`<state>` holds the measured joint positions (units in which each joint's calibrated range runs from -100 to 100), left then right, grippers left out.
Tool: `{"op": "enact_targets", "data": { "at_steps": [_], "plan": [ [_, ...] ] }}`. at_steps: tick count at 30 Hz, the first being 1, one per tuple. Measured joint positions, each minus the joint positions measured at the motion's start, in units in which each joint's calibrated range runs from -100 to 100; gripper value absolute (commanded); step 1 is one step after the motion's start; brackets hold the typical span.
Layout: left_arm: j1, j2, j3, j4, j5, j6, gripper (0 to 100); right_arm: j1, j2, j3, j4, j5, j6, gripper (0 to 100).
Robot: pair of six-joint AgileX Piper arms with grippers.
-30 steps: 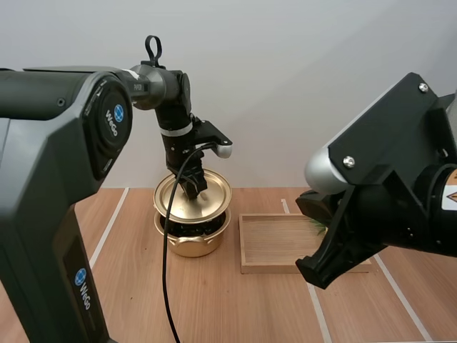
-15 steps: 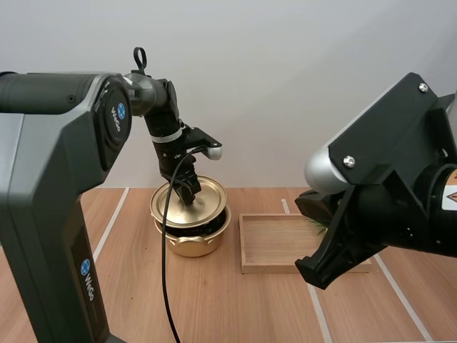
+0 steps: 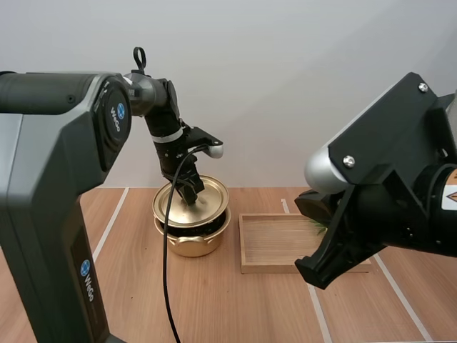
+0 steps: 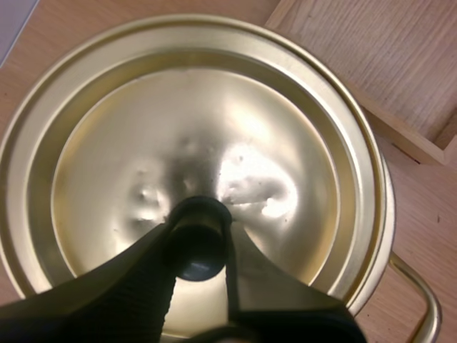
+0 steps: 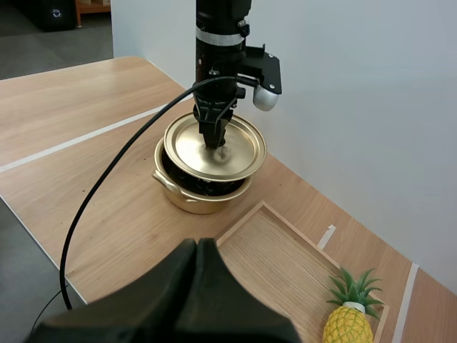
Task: Open the pot, put the grape inside, and close it
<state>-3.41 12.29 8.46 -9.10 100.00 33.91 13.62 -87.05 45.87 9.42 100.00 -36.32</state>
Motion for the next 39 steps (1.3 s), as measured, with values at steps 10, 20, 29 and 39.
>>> {"op": "enact_targets", "data": {
  "at_steps": [10, 20, 29, 39],
  "plan": [
    [-0.16, -1.21, 1.82, 1.90, 0.00, -0.80, 0, 0.00, 0.00, 0.00, 0.00, 0.00, 0.00, 0],
    [-0.29, -1.58, 5.41, 1.60, -0.19, 0.39, 0, 0.00, 0.00, 0.00, 0.00, 0.00, 0.00, 0],
    [-0.45, -1.58, 5.45, 0.30, -0.19, 1.29, 0, 0.00, 0.00, 0.00, 0.25, 0.00, 0.00, 0],
    [-1.43, -0.32, 5.44, -0.09, -1.34, 1.43, 0, 0.00, 0.00, 0.00, 0.84, 0.00, 0.00, 0]
  ]
}}
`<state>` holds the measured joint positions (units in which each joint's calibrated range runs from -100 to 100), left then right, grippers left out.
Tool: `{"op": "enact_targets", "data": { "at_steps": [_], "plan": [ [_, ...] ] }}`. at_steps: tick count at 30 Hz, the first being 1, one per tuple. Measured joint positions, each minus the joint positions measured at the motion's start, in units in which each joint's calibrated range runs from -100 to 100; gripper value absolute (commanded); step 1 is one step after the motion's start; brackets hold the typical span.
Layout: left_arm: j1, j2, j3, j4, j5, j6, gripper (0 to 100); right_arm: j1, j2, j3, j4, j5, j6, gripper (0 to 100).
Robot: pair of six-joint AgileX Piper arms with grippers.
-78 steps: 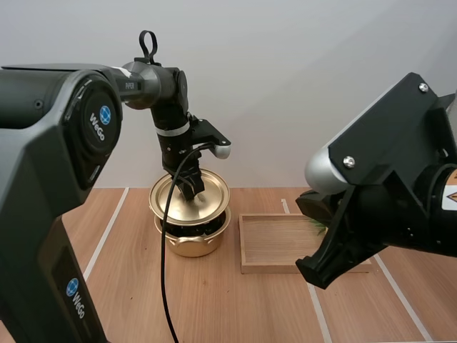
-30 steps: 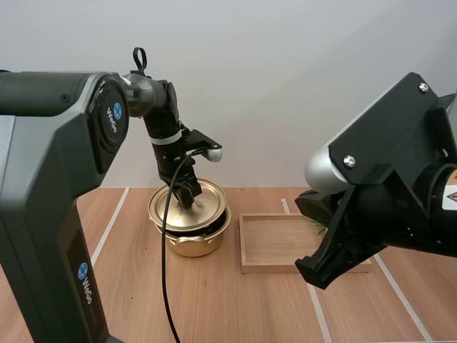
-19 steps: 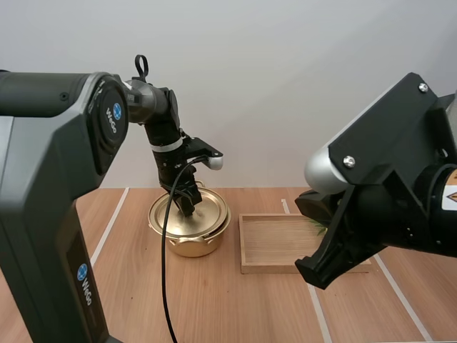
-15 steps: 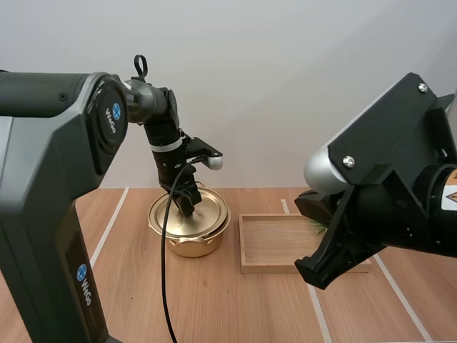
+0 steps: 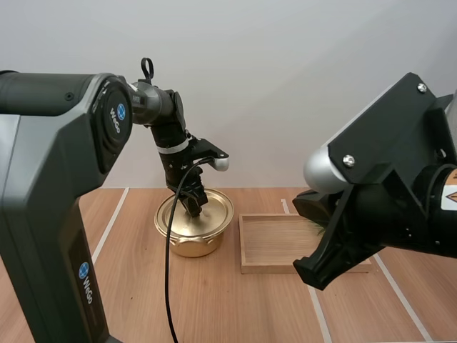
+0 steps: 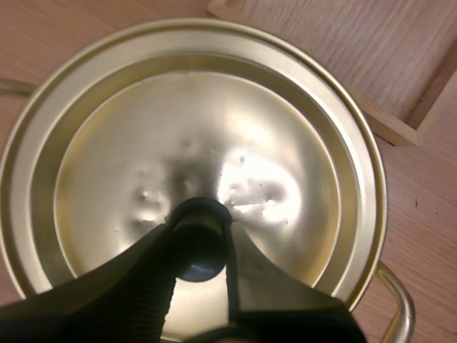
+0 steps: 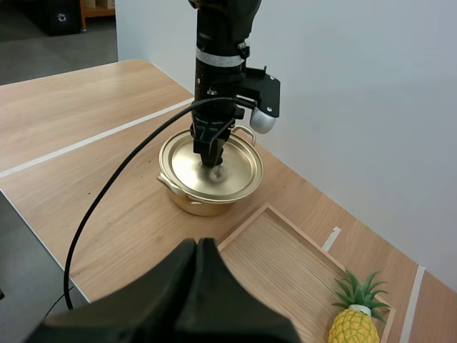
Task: Open the pot, put the grape inside, and close it
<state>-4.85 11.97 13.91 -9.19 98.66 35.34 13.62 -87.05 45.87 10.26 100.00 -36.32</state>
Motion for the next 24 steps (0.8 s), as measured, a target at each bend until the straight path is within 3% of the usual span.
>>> {"op": "enact_targets", "data": {
  "at_steps": [12, 15, 19, 24],
  "plan": [
    [-0.12, 0.27, -0.10, 0.67, -0.55, -0.91, 4, 0.00, 0.00, 0.00, 0.08, 0.00, 0.00, 0],
    [-0.12, 0.27, -0.10, 0.79, -0.55, -1.48, 28, 0.00, 0.00, 0.00, 0.08, 0.00, 0.00, 0],
    [-0.18, 0.27, -0.10, 0.90, -0.21, -2.41, 100, 0.00, 0.00, 0.00, 0.08, 0.00, 0.00, 0],
    [-0.31, -0.31, -0.10, 0.80, 0.41, -3.08, 100, 0.00, 0.00, 0.00, 0.08, 0.00, 0.00, 0]
  ]
}}
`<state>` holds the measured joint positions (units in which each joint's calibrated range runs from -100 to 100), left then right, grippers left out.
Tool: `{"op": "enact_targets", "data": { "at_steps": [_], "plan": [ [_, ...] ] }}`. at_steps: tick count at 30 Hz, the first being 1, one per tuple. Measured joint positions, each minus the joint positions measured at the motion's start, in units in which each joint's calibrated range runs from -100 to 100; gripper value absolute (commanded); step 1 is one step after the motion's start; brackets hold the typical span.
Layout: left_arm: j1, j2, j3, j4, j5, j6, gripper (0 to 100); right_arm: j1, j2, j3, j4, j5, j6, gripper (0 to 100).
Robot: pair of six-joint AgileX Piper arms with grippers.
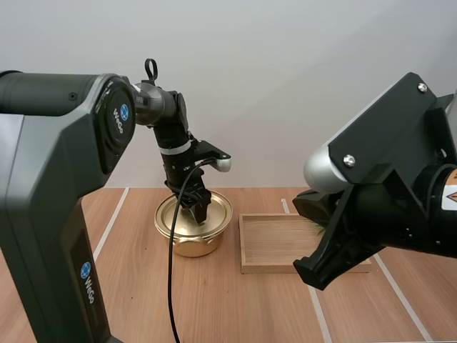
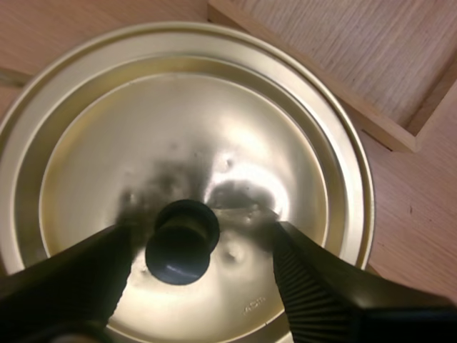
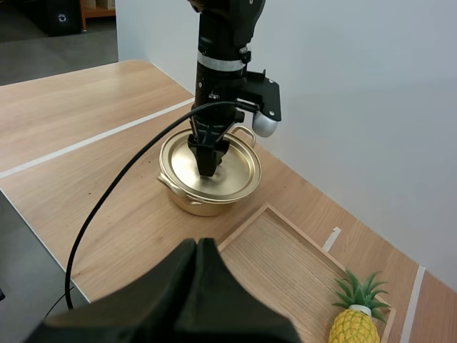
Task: Open the pot, put the grape inside, and close it
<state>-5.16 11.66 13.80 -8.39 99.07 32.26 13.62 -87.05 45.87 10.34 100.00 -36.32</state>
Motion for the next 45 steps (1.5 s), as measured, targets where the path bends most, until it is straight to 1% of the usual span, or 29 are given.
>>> {"op": "enact_targets", "data": {
  "at_steps": [5, 11, 18, 22, 27, 39, 41, 43, 45],
  "plan": [
    [0.00, -3.59, -0.48, 0.00, 0.17, -0.97, 100, 0.00, 0.00, 0.00, 0.00, 0.00, 0.00, 0],
    [0.00, -10.92, -3.38, 0.29, 0.55, -3.09, 100, 0.00, 0.00, 0.00, 1.17, 0.00, 0.00, 0],
    [0.00, -24.04, -5.26, 3.75, 0.70, -5.72, 100, 0.00, 0.00, 0.00, 1.65, 0.00, 0.00, 0],
    [0.00, -32.26, -5.26, 4.63, 0.87, -6.83, 100, 0.00, 0.00, 0.00, 1.65, 0.00, 0.00, 0],
    [0.00, -42.16, -5.38, 4.75, 0.87, -9.32, 100, 0.00, 0.00, 0.00, 1.65, 0.00, 0.00, 0],
    [0.00, -63.49, -5.38, 4.75, 0.93, -18.31, 100, 0.00, 0.00, 0.00, 1.65, 0.00, 0.00, 0],
    [0.00, -66.41, -5.38, 4.75, 0.93, -20.23, 75, 0.00, 0.00, 0.00, 1.65, 0.00, 0.45, 0],
    [0.00, -68.90, -5.38, 4.75, 0.93, -21.85, 42, 0.00, 0.00, 0.00, 1.65, 0.00, 1.37, 0],
    [0.00, -71.77, -5.38, 4.75, 0.93, -22.58, 7, 0.00, 0.00, 0.00, 1.65, 0.00, 2.46, 0]
  ]
}}
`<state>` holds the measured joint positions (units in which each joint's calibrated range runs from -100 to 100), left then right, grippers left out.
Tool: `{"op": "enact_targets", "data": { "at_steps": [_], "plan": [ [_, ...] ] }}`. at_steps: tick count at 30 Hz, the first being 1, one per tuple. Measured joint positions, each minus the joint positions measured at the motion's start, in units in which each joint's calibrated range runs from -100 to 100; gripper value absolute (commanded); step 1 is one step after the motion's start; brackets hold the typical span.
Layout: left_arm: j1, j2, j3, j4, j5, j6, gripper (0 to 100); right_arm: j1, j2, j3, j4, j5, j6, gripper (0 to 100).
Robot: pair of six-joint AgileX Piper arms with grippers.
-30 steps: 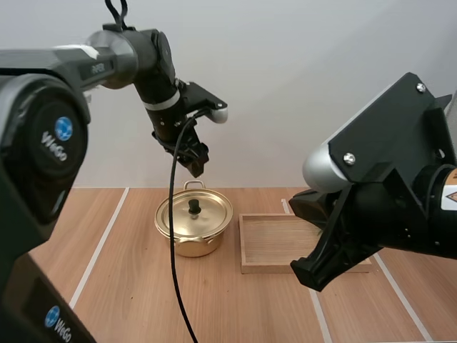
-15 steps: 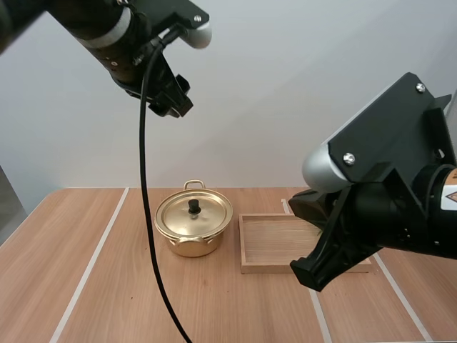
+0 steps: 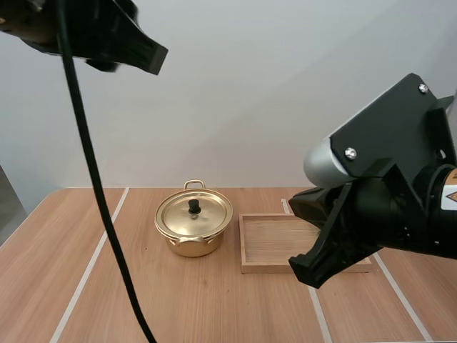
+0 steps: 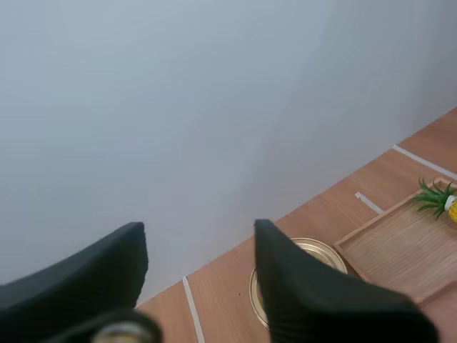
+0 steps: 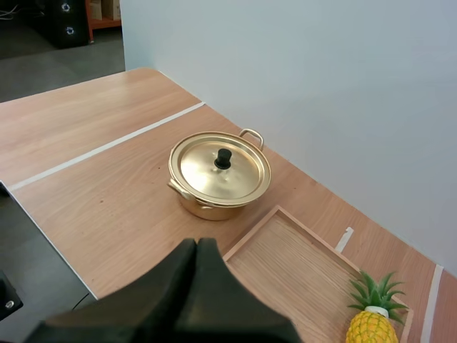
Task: Open the pot, put the grape inside, and close it
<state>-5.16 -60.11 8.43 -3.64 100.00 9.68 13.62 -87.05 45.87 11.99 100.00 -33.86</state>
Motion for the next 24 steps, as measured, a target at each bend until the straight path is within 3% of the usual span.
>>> {"op": "enact_targets", "data": {
  "at_steps": [1, 6, 15, 24],
  "plan": [
    [0.00, -1.39, 0.00, 0.00, 0.00, -0.26, 0, 0.00, 0.00, 0.00, 0.00, 0.00, 0.40, 0],
    [0.00, -7.98, 3.14, -0.87, 0.00, -0.61, 0, 0.00, -0.02, 0.00, 0.00, 0.00, 1.31, 0],
    [0.00, -21.25, 21.68, -2.38, -2.69, -2.83, 0, -2.12, -1.08, 0.00, -0.36, 0.00, 5.15, 0],
    [0.36, -25.55, 35.26, 7.78, -23.66, -13.29, 0, -7.09, -9.61, 4.09, -8.90, -17.04, 13.30, 0]
  ]
}}
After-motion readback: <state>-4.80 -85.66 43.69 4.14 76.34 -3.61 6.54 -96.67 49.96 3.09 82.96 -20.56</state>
